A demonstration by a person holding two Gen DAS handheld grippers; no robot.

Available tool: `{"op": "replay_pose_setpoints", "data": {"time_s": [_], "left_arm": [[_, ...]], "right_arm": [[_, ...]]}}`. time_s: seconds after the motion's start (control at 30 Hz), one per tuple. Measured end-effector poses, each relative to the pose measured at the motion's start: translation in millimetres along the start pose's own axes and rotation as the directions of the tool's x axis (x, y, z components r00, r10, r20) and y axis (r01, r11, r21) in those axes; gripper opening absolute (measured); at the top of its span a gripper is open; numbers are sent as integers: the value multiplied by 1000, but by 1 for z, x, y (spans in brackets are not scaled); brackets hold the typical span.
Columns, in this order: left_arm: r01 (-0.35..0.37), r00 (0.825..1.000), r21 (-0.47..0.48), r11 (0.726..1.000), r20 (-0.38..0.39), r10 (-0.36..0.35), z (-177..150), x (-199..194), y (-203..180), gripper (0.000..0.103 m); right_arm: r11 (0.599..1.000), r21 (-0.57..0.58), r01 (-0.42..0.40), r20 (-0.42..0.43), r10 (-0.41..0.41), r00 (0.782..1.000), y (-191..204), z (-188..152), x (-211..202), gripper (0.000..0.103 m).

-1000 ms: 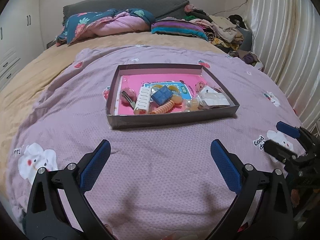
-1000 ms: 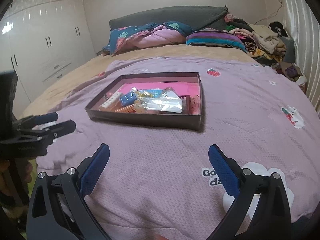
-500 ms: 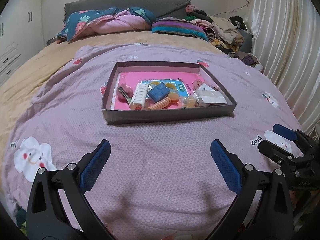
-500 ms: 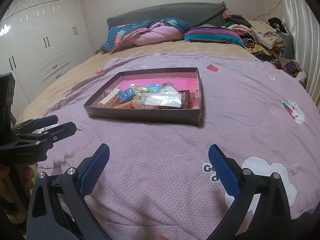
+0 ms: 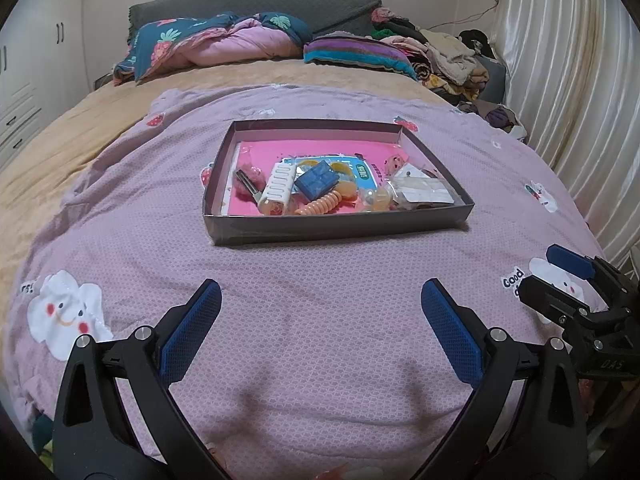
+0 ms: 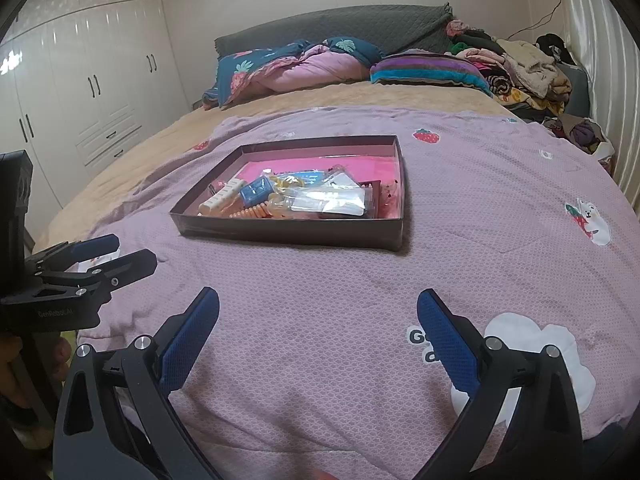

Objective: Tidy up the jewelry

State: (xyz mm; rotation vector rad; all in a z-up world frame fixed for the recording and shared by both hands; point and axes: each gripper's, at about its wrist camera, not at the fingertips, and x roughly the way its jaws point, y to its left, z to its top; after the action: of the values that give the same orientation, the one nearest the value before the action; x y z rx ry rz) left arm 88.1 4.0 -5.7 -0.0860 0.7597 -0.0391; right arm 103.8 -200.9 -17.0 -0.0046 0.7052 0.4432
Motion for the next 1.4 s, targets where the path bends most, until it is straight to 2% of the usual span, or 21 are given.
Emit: {"op": "replay_pose_setpoints", "data": {"time_s": [1.4], "left_arm": [[-8,1000,-2,1000,-8,8,-2,-1,5,94]], "right_arm": [[1000,-3,4,5,-4,1000,1,3,-4,99]]}}
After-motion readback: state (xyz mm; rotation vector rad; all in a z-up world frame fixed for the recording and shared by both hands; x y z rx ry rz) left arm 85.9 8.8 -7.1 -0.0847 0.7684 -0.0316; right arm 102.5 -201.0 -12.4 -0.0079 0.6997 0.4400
